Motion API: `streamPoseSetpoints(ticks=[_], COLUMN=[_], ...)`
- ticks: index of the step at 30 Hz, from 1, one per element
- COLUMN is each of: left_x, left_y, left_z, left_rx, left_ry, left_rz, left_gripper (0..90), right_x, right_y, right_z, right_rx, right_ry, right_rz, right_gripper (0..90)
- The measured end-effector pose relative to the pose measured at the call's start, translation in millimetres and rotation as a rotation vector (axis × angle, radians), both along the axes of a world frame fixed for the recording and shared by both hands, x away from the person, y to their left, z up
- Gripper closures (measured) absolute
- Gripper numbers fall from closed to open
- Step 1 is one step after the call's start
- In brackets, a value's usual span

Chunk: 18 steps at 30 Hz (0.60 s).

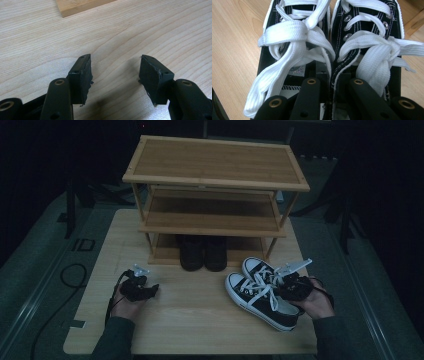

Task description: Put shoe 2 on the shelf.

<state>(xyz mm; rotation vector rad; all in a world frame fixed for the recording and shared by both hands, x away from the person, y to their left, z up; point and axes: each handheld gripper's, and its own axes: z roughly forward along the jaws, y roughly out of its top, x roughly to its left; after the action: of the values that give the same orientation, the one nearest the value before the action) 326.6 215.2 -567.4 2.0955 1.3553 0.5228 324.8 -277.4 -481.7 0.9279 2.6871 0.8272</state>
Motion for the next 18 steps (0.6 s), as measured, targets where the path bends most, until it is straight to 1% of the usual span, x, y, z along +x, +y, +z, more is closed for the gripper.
streamPoseSetpoints(ticks=[8,12,14,18], left_x=[0.0,0.0,-0.1,-0.1], left_y=[0.0,0.0,0.0,-0.1], left_z=[-0.1,-0.1,-0.1,-0.1], left_rx=[0.000,0.000,-0.001,0.000], left_ry=[0.000,-0.001,-0.001,0.000], left_rz=[0.000,0.000,0.000,0.000], left_gripper=[43.9,43.9,43.9,43.9], right_x=[1.1,1.5,1.2,1.8], right_y=[3.9,6.0,6.7,9.0], right_z=[7.1,11.3,12.4,18.0], right_rx=[0.002,0.011,0.013,0.013], right_ry=[-0.010,-0.016,-0.014,-0.024], right_rz=[0.030,0.054,0.056,0.076], right_gripper=[84.7,84.6,84.6,84.5])
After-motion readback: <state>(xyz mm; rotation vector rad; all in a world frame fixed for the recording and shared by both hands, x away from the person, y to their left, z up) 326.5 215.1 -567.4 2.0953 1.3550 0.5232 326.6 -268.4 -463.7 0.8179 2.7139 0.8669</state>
